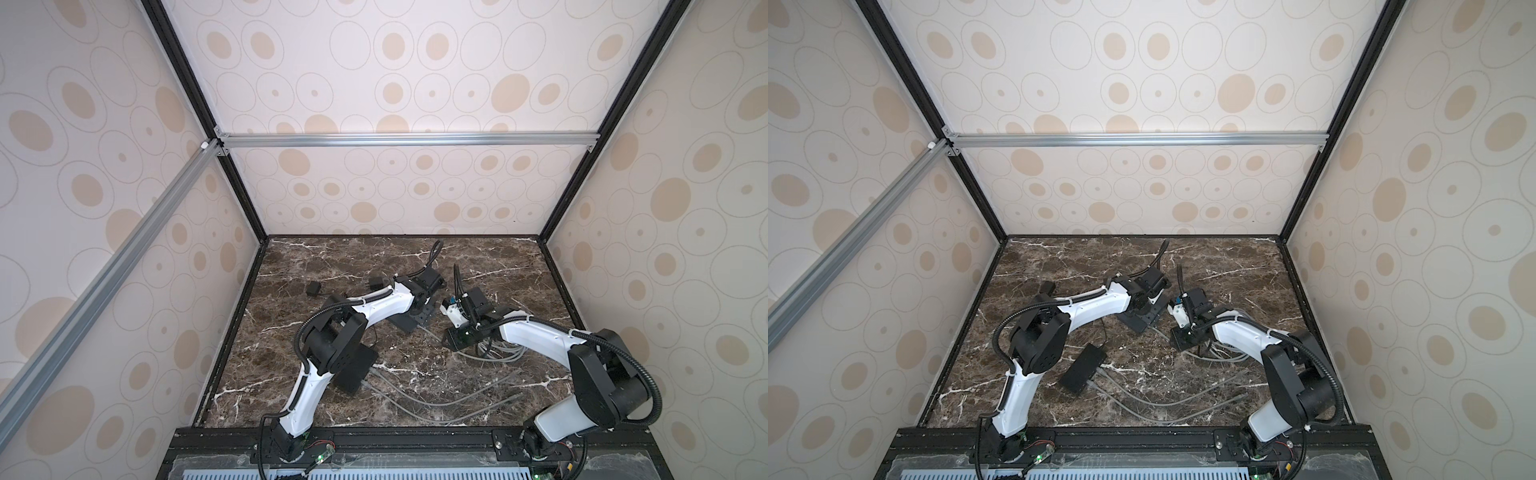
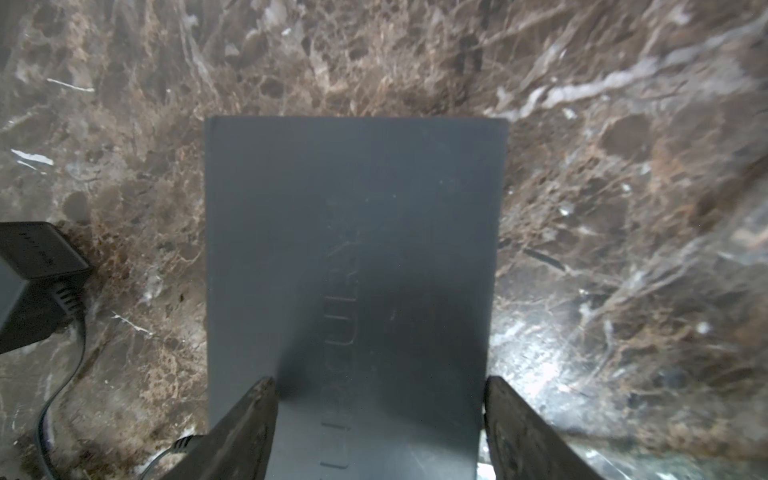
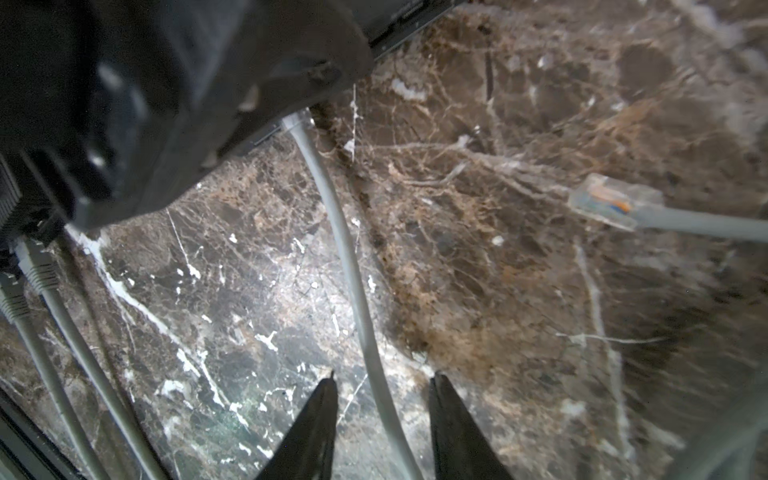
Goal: Insert the plug into the switch port
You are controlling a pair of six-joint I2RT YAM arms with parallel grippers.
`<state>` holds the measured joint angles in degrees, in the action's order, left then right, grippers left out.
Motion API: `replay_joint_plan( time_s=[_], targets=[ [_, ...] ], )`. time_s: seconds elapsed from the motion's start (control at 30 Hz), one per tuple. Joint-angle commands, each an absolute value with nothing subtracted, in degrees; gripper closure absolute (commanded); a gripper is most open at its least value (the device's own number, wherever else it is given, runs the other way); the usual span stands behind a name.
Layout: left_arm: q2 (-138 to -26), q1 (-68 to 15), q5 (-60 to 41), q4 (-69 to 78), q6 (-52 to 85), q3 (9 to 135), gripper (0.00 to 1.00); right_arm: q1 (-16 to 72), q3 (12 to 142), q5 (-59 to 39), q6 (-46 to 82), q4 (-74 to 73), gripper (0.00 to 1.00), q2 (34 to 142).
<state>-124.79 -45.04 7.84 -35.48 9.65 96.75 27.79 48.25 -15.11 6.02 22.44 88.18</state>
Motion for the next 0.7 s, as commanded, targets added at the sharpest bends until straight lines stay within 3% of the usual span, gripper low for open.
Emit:
replay_joint_plan(
  time_s=[0.0,0.13,0.4,0.53,0.67],
  targets=[
    [-126.12,-45.18,8.72,-37.34,8.61,98.33,0.23,28.87,48.64,-16.87,6.85,21.06,0.61,89.26],
    [-126.89,-45.18,8.52,-36.86,8.70,97.98,0.24,29.01,49.27,-17.14,6.66,21.09,0.71,90.86],
    [-127.09,-45.10,8.62,-35.65,8.42,96.26,0.25,29.01,47.49,-14.87,6.96,20.56,0.76,90.20],
    [-127.00,-45.10,8.79,-35.07,7.90,95.35,0.26,29.04,46.67,-14.66,7.63,20.46,0.89,88.65],
    [-127.08,-44.78,9.13,-33.95,7.21,94.46,0.27,29.08,44.75,-14.89,8.82,20.17,0.91,85.91]
  ],
)
